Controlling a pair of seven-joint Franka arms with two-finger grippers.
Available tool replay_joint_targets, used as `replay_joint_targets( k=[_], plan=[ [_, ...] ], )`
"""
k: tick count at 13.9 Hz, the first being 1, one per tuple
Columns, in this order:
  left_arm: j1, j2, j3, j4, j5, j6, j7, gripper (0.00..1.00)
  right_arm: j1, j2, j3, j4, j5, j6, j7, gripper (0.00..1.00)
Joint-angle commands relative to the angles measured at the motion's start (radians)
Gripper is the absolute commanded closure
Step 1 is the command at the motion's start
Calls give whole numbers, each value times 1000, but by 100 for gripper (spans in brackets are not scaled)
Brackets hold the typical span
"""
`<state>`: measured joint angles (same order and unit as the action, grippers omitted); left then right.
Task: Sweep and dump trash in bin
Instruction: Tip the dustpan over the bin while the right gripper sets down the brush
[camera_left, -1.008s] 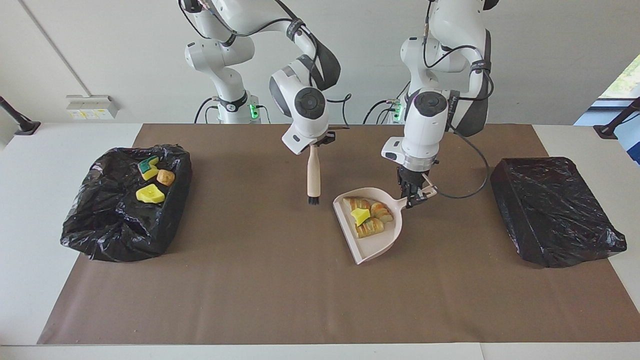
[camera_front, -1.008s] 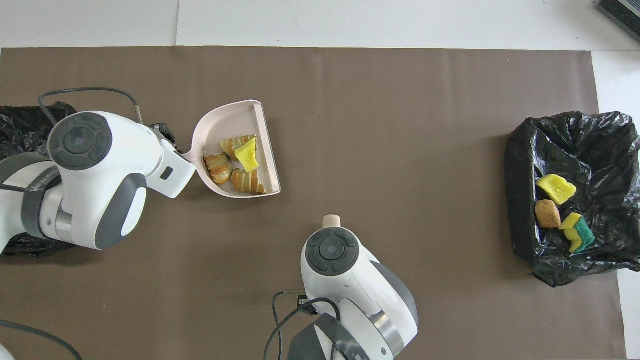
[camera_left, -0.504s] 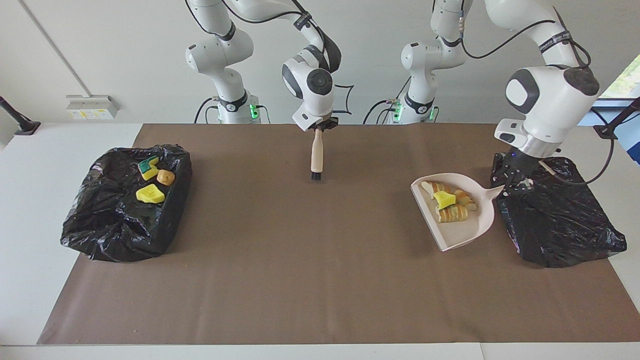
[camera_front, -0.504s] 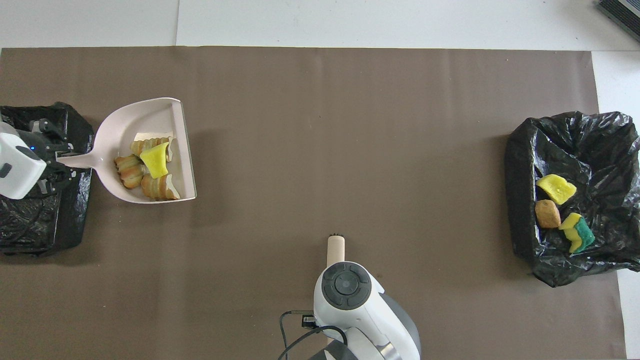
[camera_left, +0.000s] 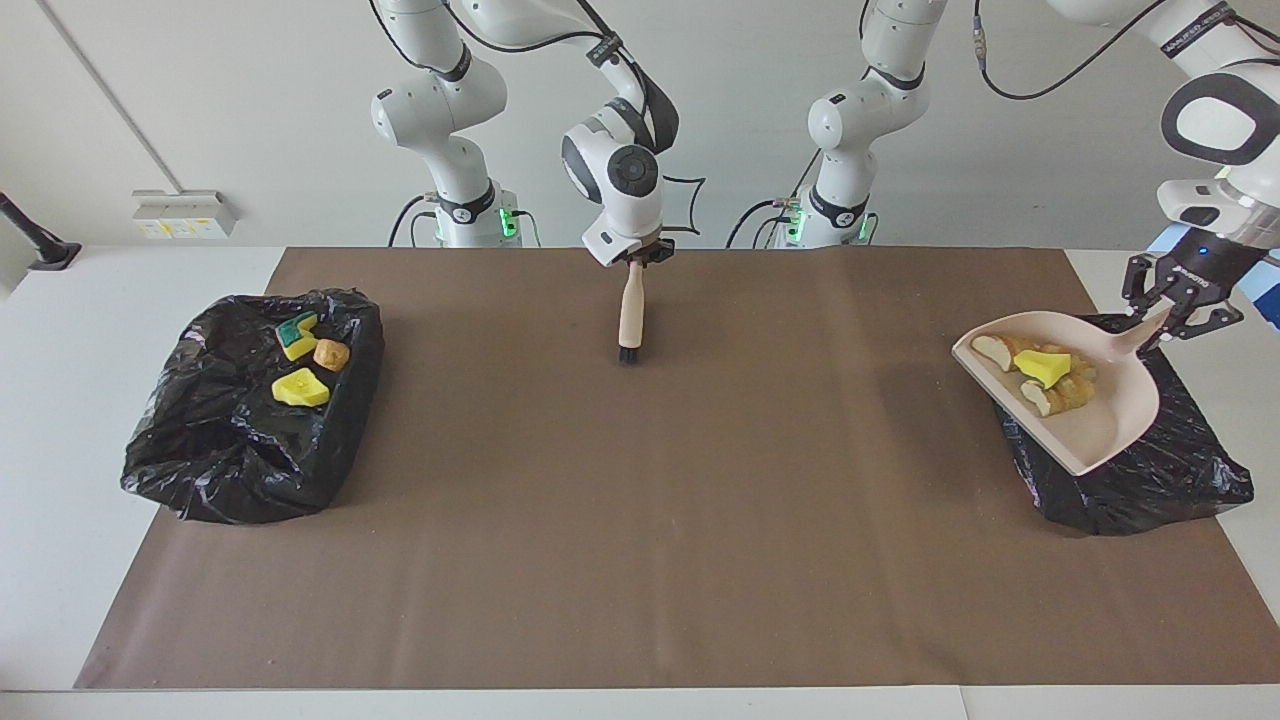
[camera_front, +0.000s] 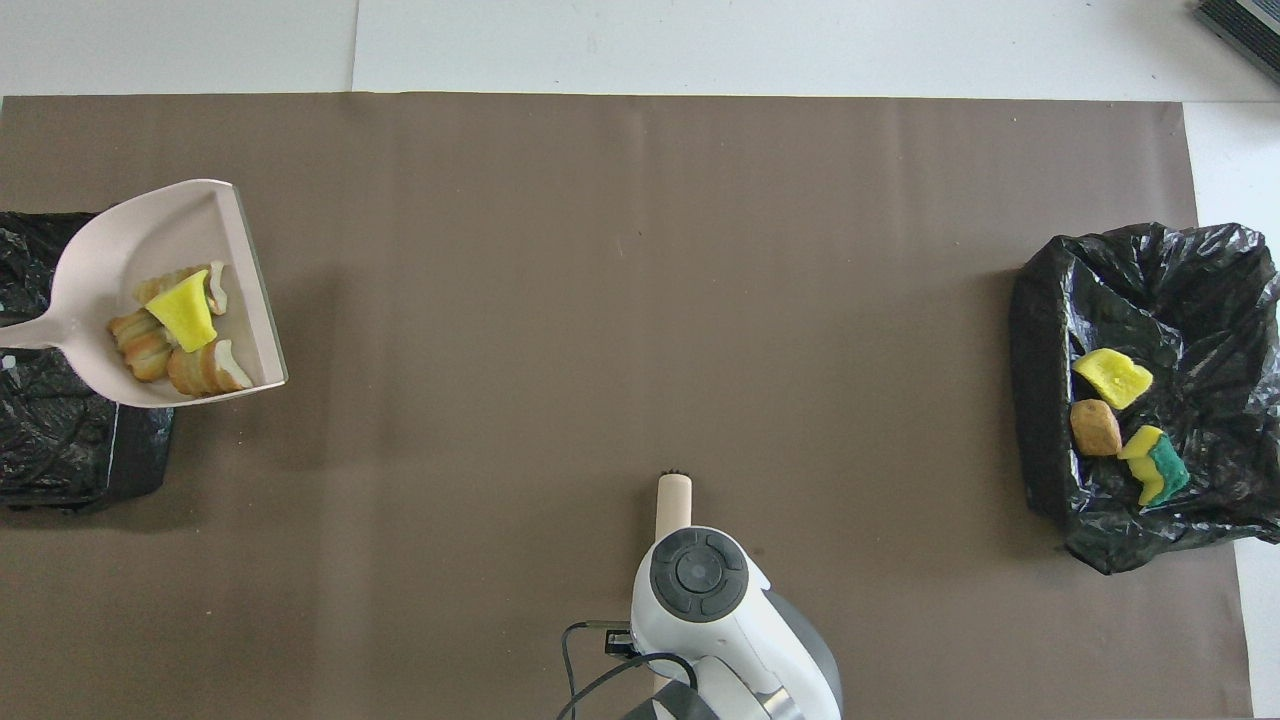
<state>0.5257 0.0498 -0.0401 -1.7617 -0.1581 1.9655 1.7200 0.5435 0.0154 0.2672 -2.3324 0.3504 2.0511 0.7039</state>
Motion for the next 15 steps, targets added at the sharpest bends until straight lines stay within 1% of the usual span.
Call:
replay_joint_targets(
  k=[1,2,3,4,5,8,10,12,15],
  plan=[
    [54,45,-11,74,47,4,38,100,1,-9,0,-13,25,23,-61,50],
    [56,47,-1,74,143,48,41,100,1,-5,0,-7,6,26,-69,11],
    [54,47,0,74,201,82,42,100,1,7,-3,8,-23,27,-70,0],
    [56,50,0,71,233,101,41,100,-8,12,-3,36,-78,24,-67,0],
    [56,50,0,70,262,101,39,100,-17,8,-8,56,-105,12,-67,0],
    [56,44,0,56,418,101,38,100,-94,-26,-11,122,-154,-47,-70,0],
    [66,41,3,54,451,101,38,100,-148,-34,-11,191,-211,-110,-70,0],
    [73,42,6,54,515,105,35,100,-207,-43,-11,243,-254,-117,-80,0],
    [56,45,6,54,592,116,30,100,-284,-38,-11,318,-303,-117,-121,0]
  ],
)
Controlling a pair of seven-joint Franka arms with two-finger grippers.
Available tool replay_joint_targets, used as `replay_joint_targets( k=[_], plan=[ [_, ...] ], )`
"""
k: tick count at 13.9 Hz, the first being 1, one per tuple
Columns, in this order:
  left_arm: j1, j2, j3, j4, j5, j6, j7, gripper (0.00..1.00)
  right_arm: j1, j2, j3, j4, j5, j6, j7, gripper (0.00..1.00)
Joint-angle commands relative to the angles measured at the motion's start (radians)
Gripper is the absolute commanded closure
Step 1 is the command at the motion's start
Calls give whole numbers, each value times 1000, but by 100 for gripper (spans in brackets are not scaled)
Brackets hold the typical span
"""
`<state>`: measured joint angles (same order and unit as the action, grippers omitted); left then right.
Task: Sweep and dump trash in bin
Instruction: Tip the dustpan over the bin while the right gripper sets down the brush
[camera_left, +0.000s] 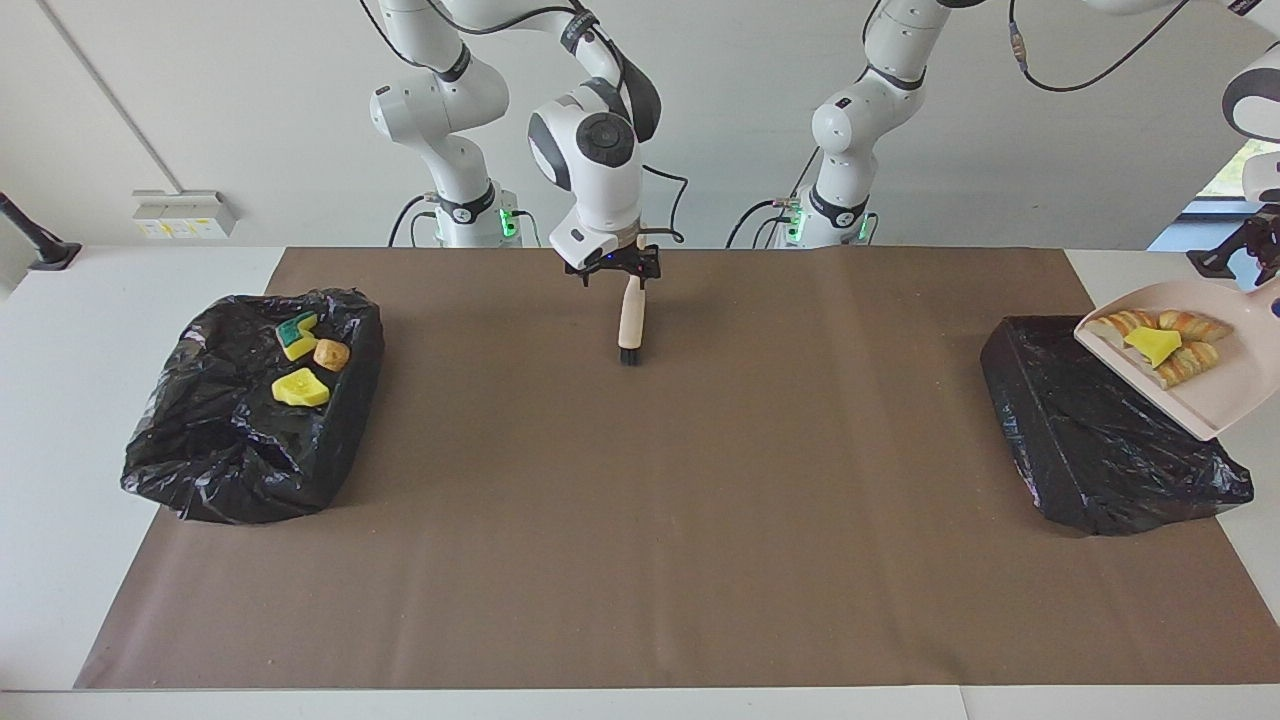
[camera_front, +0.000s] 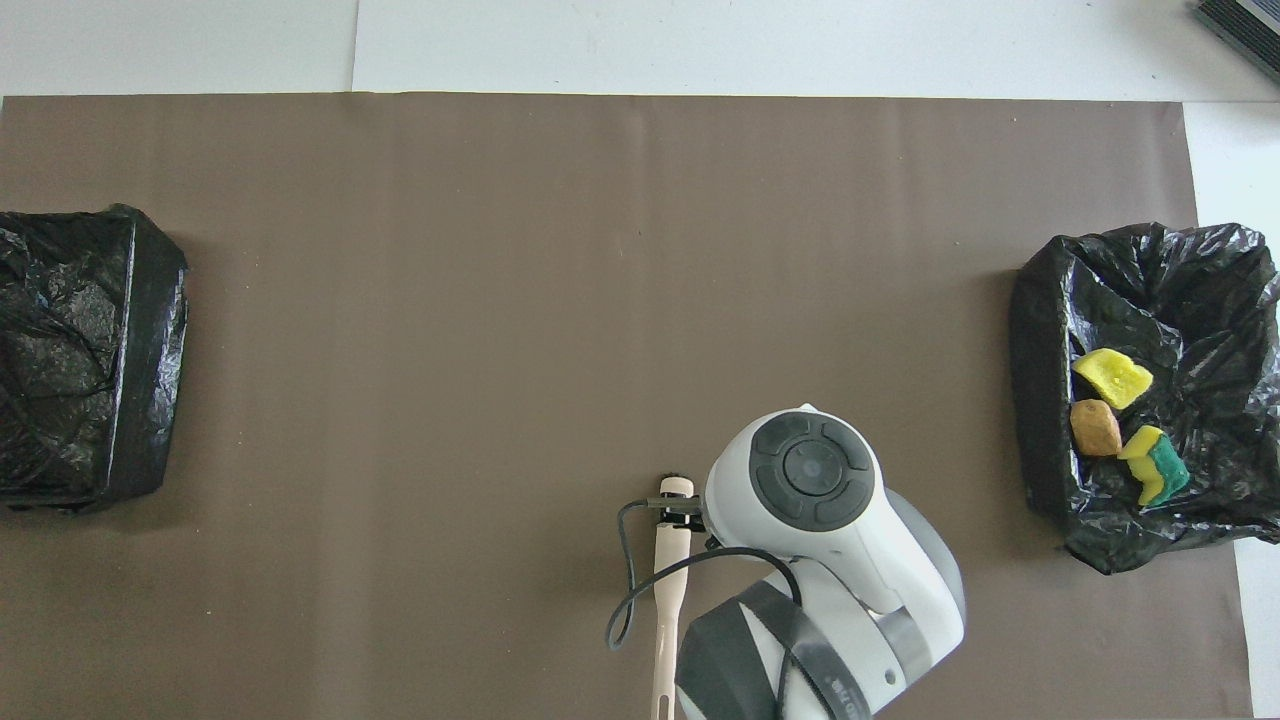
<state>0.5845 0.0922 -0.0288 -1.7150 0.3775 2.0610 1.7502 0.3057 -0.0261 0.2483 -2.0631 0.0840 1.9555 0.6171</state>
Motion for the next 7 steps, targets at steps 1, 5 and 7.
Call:
replay_joint_targets(
  k=[1,5,7],
  plan=[
    [-14,4,-5,8,84,24,0,100,-71,2,8,73,-53,-26,-52,0],
    [-61,9,-5,11,196,31,-8,100,-186,-3,8,236,-58,-171,-138,0],
    [-75,9,-5,11,260,36,-27,100,-227,-12,6,328,-55,-275,-175,0]
  ],
)
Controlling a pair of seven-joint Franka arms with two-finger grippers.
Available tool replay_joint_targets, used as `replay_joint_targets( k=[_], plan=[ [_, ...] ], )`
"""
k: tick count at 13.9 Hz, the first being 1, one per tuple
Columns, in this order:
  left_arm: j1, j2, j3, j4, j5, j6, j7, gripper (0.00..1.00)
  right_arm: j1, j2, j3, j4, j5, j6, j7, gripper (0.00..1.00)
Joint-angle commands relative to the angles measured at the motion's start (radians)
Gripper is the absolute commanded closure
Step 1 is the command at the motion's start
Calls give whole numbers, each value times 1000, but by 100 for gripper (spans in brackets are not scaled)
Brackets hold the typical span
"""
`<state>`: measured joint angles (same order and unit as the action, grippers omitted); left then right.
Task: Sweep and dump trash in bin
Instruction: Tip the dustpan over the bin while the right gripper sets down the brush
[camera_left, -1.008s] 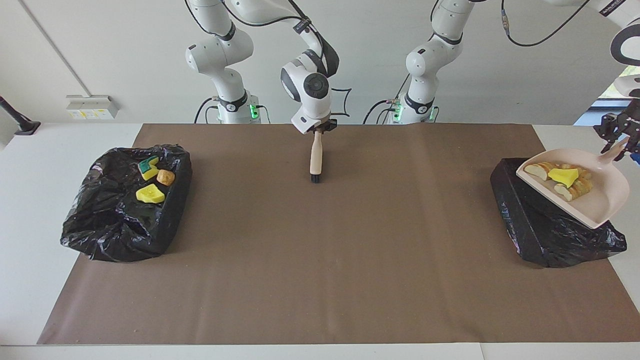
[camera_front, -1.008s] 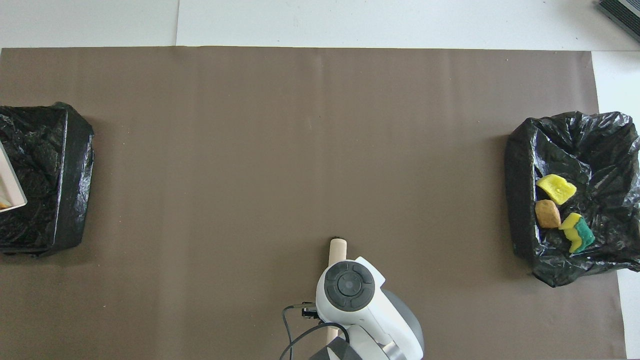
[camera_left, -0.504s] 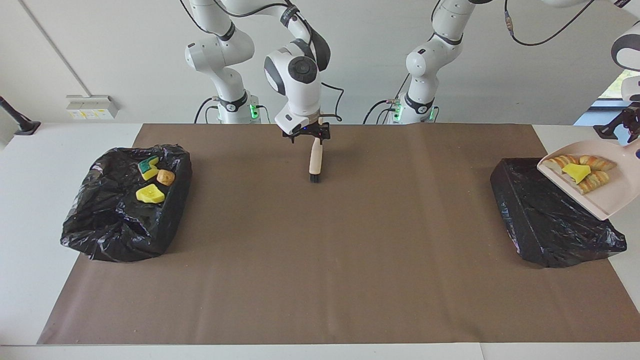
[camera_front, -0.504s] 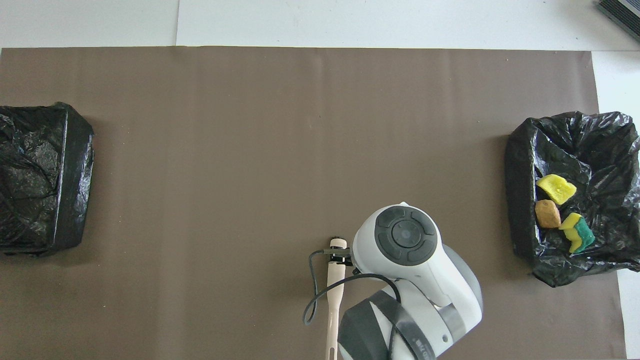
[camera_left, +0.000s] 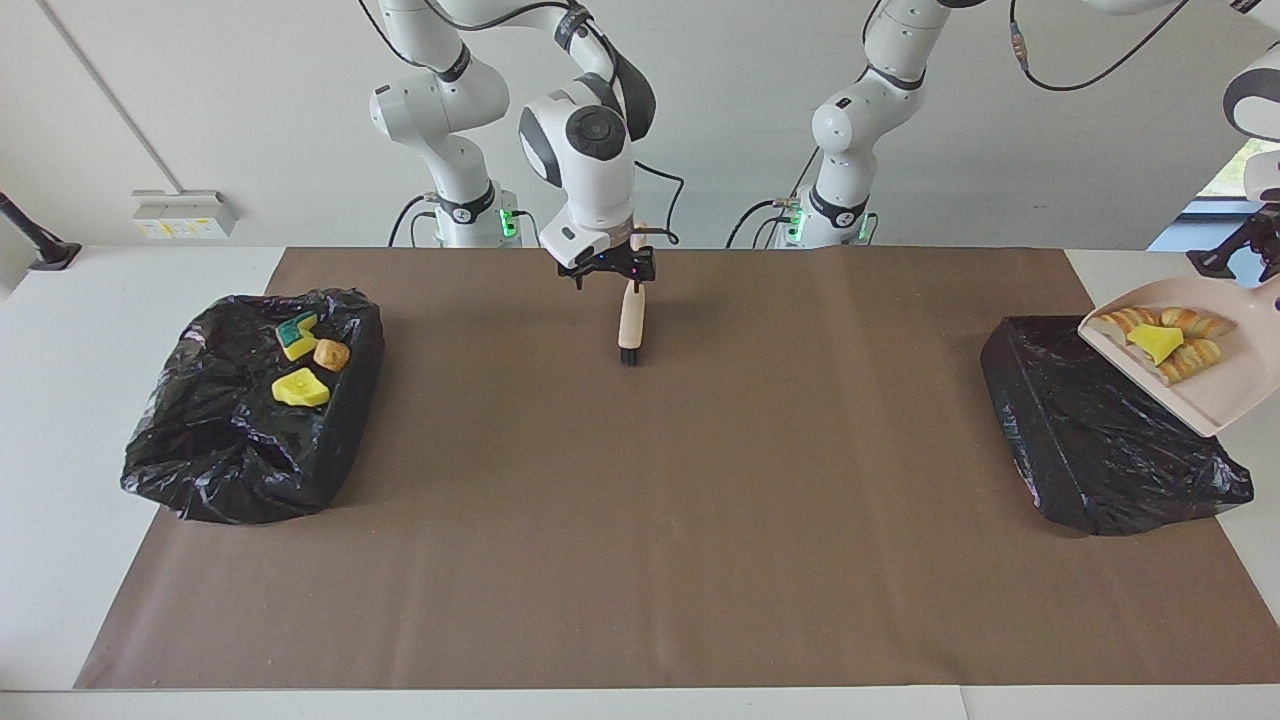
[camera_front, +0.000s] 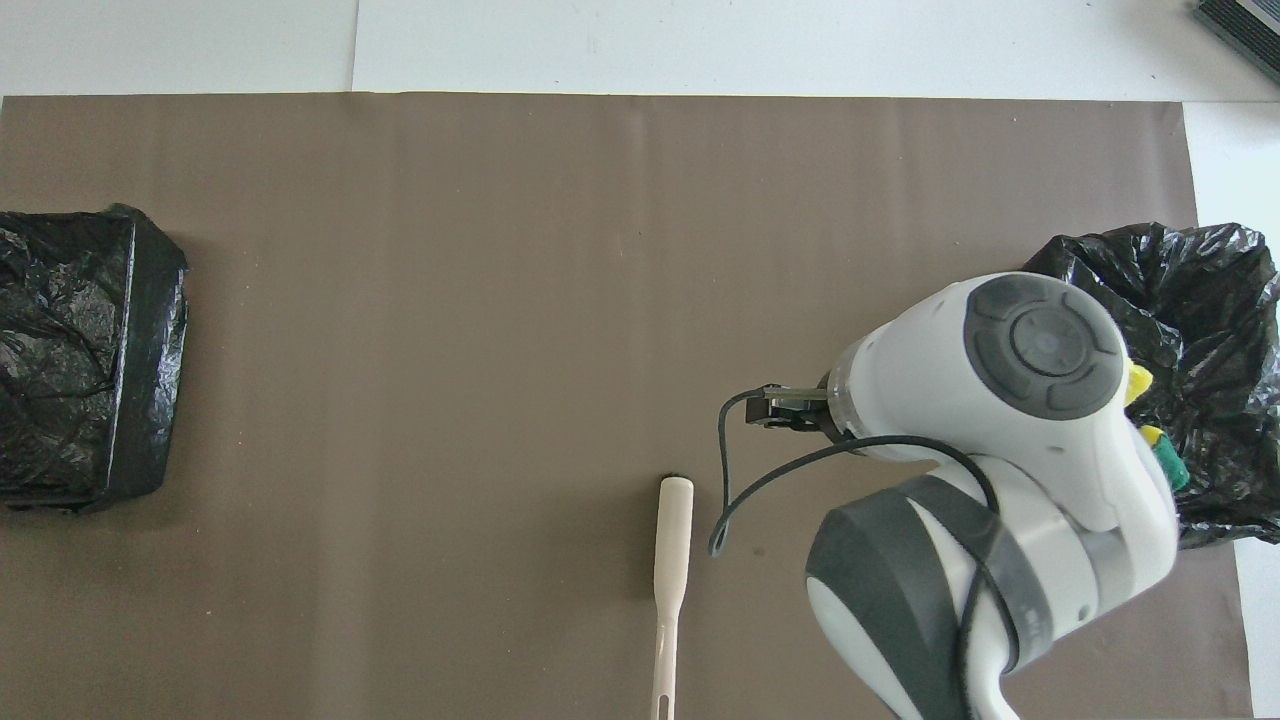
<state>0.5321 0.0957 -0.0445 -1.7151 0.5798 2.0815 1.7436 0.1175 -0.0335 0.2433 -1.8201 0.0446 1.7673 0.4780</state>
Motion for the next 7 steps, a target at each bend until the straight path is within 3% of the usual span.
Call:
replay_joint_targets(
  k=[1,4,7],
  plan=[
    [-32,7,11,14,86,17,-30,100,-59,-15,10,108,-14,-126,-61,0],
    [-43,-2,11,22,127,17,-58,100,-110,-78,-18,119,0,-178,-84,0],
    [-46,-14,5,43,130,11,-58,100,-111,-134,-116,123,6,-206,-90,0]
  ],
)
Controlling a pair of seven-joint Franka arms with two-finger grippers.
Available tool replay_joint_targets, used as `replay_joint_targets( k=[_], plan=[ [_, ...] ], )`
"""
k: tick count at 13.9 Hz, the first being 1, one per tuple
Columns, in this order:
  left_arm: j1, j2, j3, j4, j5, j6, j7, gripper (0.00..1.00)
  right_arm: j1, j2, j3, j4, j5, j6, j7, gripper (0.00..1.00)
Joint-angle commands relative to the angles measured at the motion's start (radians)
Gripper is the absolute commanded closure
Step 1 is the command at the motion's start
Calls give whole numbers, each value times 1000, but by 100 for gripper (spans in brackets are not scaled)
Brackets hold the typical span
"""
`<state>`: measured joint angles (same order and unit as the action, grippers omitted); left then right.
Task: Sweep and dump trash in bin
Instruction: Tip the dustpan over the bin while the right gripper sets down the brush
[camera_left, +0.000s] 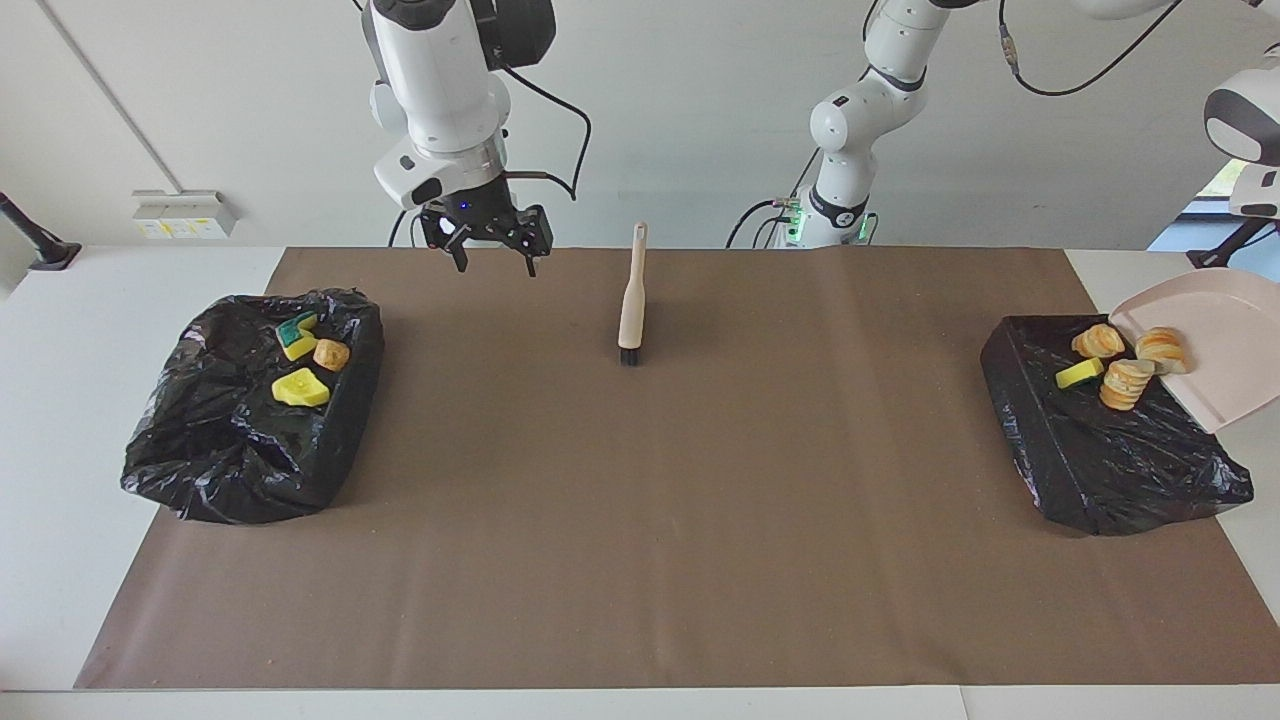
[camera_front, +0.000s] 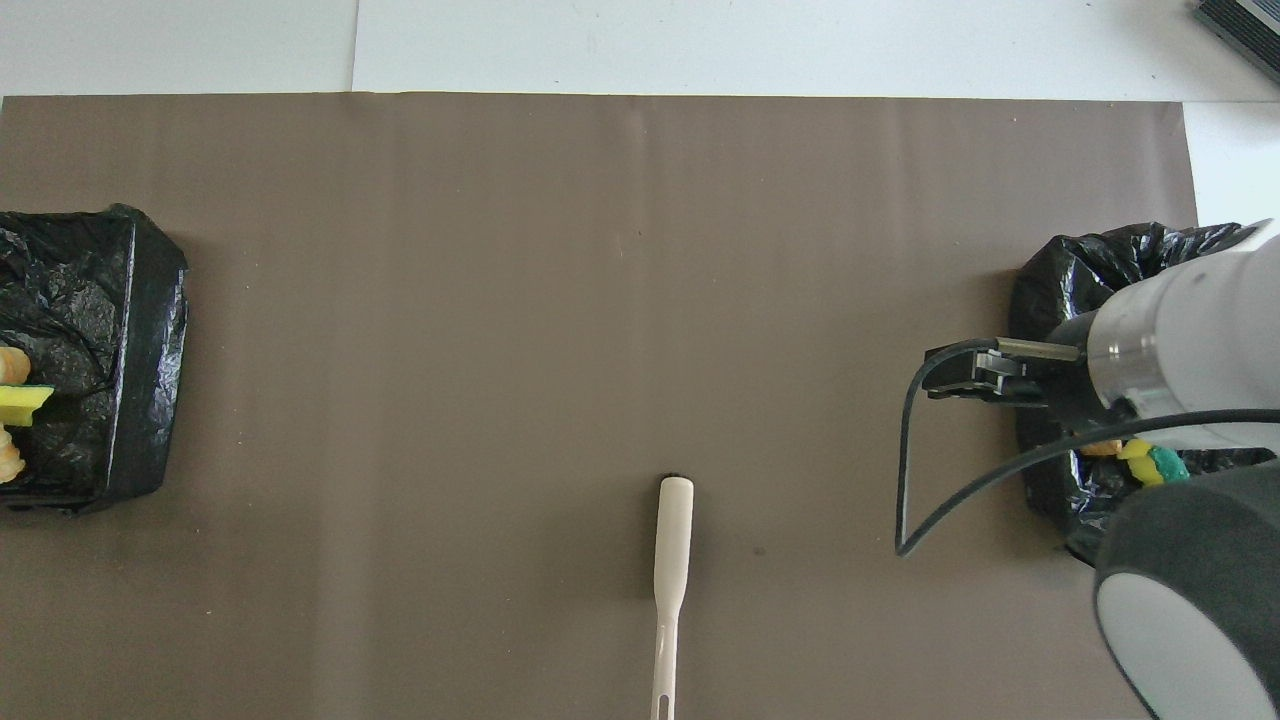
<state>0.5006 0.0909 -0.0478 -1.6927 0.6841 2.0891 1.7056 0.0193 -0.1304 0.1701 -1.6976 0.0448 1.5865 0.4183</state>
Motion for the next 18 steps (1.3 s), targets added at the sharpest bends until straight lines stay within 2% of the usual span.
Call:
replay_joint_targets(
  k=[1,3,6,11,14,16,18],
  plan=[
    [-14,-17,9,22,28,-3,-20,100,-13,-55,-73,13,4,-40,-32,0],
    [-20,-45,5,21,52,-12,-20,100,-13,-66,-135,36,-11,-74,-59,0],
    [-49,-80,5,22,51,-37,-20,100,-13,-72,-237,50,-20,-120,-238,0],
    [-111,-106,-4,16,19,-115,-108,100,-26,-84,-253,20,-25,-143,-294,0],
    [-114,-122,-6,7,-226,-216,-167,100,-7,-26,-241,24,-68,-134,-335,0],
    [-147,-123,-6,-2,-291,-274,-199,100,23,-12,-241,23,-72,-83,-343,0],
    [-227,-132,-6,-42,-314,-311,-364,100,19,34,-242,41,-54,-30,-348,0]
  ],
)
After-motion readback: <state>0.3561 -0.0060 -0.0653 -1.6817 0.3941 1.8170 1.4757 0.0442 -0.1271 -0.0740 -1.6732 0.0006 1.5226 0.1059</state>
